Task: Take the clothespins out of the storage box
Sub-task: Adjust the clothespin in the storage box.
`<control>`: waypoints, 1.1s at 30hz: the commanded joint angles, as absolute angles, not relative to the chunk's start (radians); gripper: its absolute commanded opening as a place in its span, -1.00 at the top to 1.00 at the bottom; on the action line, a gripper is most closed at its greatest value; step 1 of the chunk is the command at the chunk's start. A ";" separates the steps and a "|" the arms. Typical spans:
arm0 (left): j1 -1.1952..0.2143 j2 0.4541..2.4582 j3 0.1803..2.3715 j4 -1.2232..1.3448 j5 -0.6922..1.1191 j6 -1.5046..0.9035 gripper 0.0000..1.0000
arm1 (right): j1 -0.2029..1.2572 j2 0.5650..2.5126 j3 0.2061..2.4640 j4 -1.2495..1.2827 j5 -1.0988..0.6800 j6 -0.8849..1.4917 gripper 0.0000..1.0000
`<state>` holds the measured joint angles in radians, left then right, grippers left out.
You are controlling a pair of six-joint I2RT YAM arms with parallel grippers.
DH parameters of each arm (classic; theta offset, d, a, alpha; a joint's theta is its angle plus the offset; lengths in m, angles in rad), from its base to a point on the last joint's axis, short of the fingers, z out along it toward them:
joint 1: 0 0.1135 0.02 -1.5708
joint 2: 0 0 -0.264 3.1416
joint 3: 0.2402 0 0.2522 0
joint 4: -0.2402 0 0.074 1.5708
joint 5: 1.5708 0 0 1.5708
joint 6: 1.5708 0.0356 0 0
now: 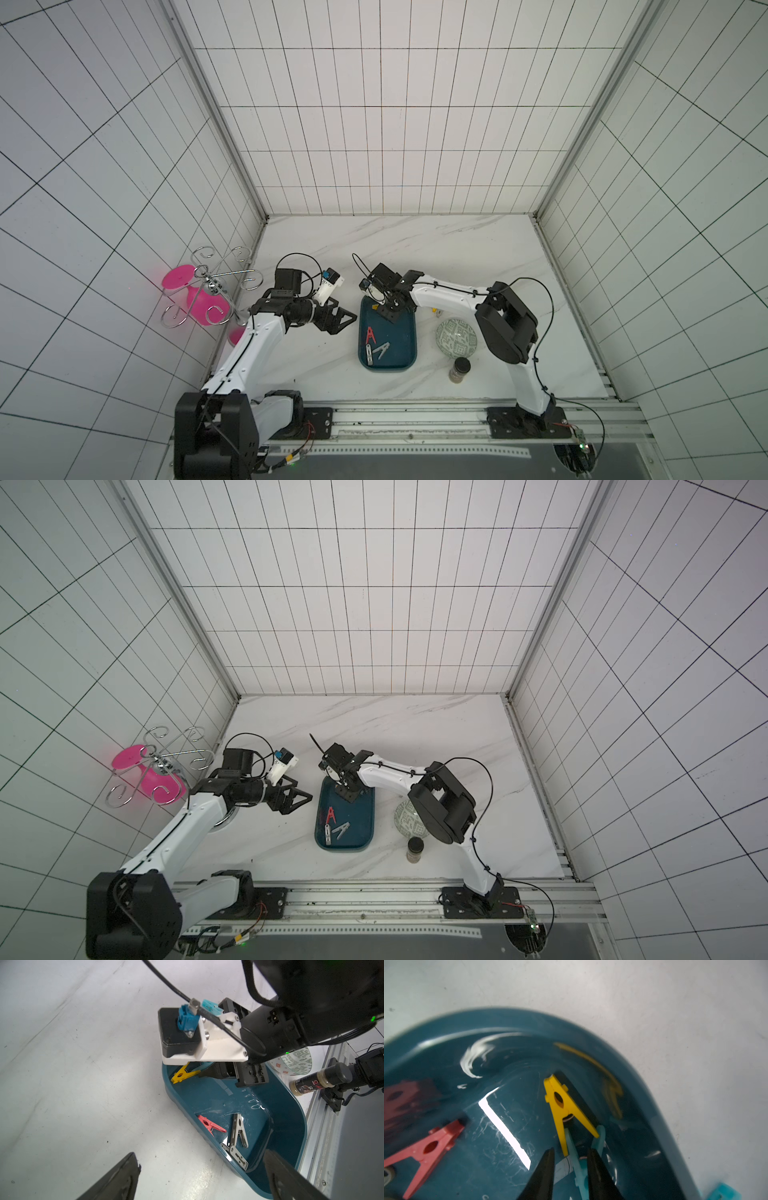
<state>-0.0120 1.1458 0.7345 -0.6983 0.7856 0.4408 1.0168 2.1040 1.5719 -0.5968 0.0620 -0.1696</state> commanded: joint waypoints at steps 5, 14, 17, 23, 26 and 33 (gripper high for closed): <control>-0.008 1.141 0.724 -0.681 0.793 0.444 -0.89 | 1.028 2.156 1.644 -0.606 0.041 -0.169 0.41; -0.008 1.141 0.723 -0.681 0.792 0.445 -0.89 | 1.037 2.193 1.666 -0.604 0.013 -0.169 0.54; -0.009 1.141 0.723 -0.681 0.791 0.445 -0.89 | 1.040 2.202 1.670 -0.603 0.008 -0.169 0.61; -0.008 1.140 0.721 -0.682 0.791 0.446 -0.89 | 1.042 2.191 1.662 -0.603 -0.008 -0.170 0.82; -0.008 1.140 0.721 -0.681 0.792 0.446 -0.89 | 1.042 2.159 1.641 -0.601 -0.031 -0.169 0.91; -0.008 1.138 0.721 -0.681 0.790 0.446 -0.90 | 1.041 2.048 1.556 -0.581 -0.049 -0.140 0.98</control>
<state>-0.0120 1.1458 0.7345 -0.6983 0.7856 0.4412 1.0344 2.1235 1.5967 -0.5877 -0.0296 -0.1631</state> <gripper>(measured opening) 0.948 0.083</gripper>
